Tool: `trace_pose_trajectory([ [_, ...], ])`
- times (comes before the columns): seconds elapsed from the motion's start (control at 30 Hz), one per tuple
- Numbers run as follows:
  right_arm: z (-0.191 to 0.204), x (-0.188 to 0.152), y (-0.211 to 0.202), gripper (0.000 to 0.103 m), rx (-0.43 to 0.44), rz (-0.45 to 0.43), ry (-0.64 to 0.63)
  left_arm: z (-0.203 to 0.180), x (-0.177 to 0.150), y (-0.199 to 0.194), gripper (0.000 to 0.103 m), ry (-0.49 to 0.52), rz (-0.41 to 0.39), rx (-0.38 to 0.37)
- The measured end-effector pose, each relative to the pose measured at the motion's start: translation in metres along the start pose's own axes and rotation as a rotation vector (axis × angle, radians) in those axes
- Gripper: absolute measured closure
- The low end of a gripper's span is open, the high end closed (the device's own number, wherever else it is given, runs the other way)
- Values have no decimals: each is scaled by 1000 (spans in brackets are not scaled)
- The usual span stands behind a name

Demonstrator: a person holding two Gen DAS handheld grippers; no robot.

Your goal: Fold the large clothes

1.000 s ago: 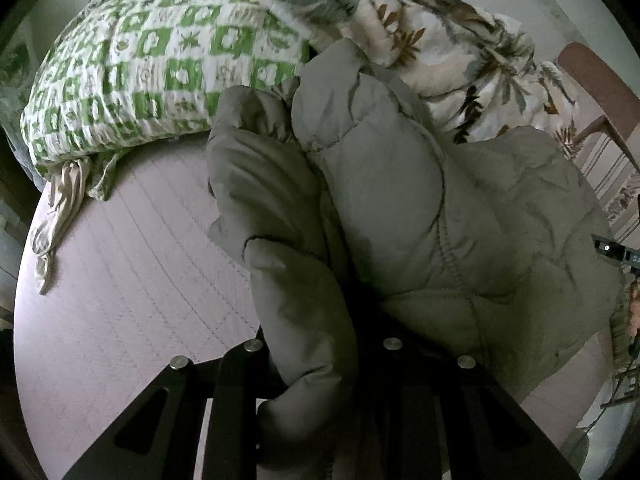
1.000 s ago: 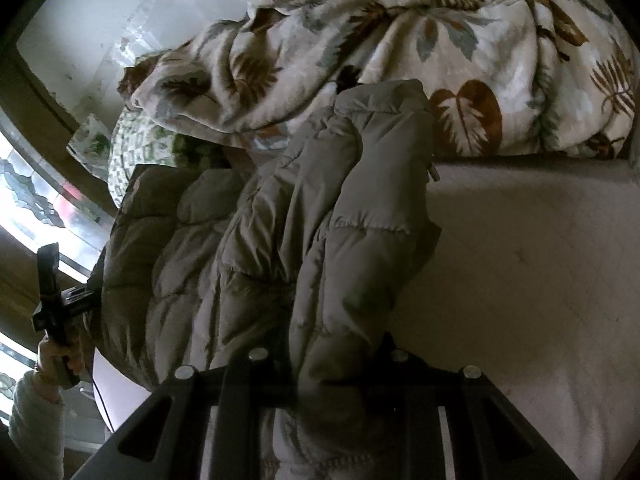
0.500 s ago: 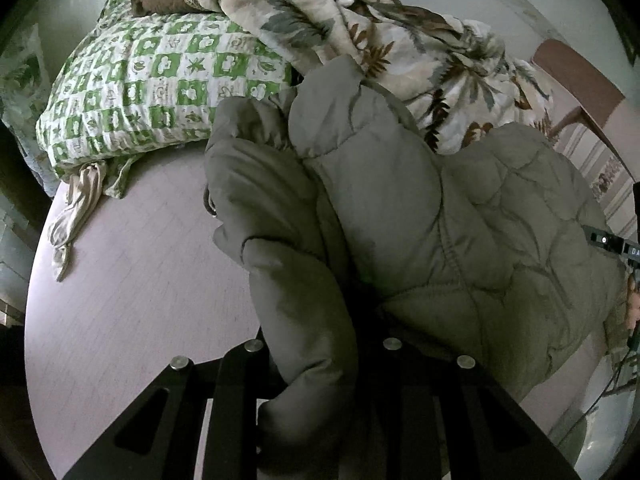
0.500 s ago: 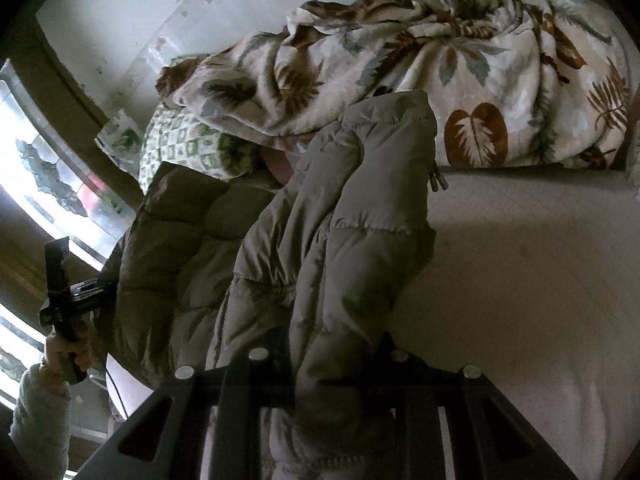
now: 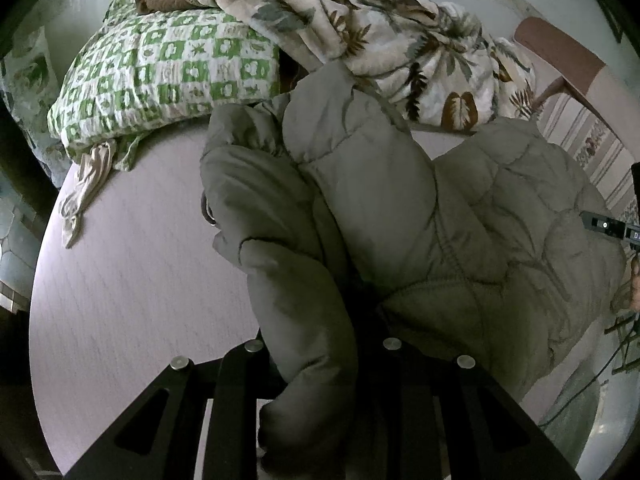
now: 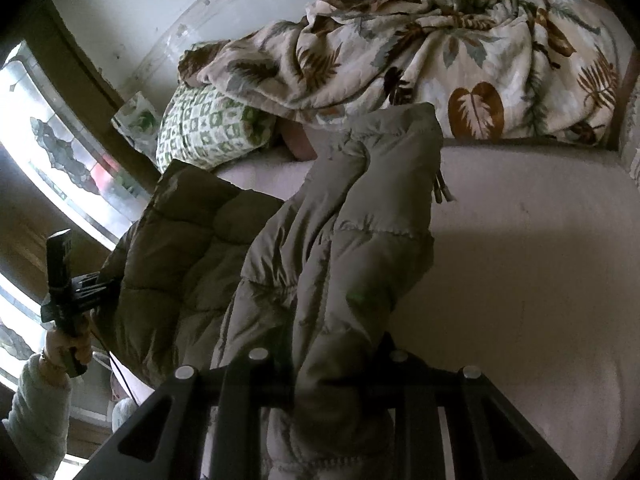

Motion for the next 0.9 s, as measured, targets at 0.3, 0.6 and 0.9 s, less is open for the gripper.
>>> trace_pose_trajectory([
  [0.3, -15, -31, 0, 78, -29, 17, 22, -8, -34, 2, 78, -6, 25, 14],
  [0.6, -57, -45, 17, 78, -104, 43, 92, 4, -56, 32, 78, -34, 89, 62],
  [0.9, -100, -58, 52, 78, -171, 111, 169, 15, -72, 67, 75, -60, 141, 84],
])
Point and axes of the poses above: each gripper's, at about its wrist camera, not at the fingertips, and y roughly the way its jaws point, z to its left, x to its top, the point moved 4 cm from there along y, roughly the way its jaws point, and after that the axes turned 11 degrees about y, right-handed, at the moved point
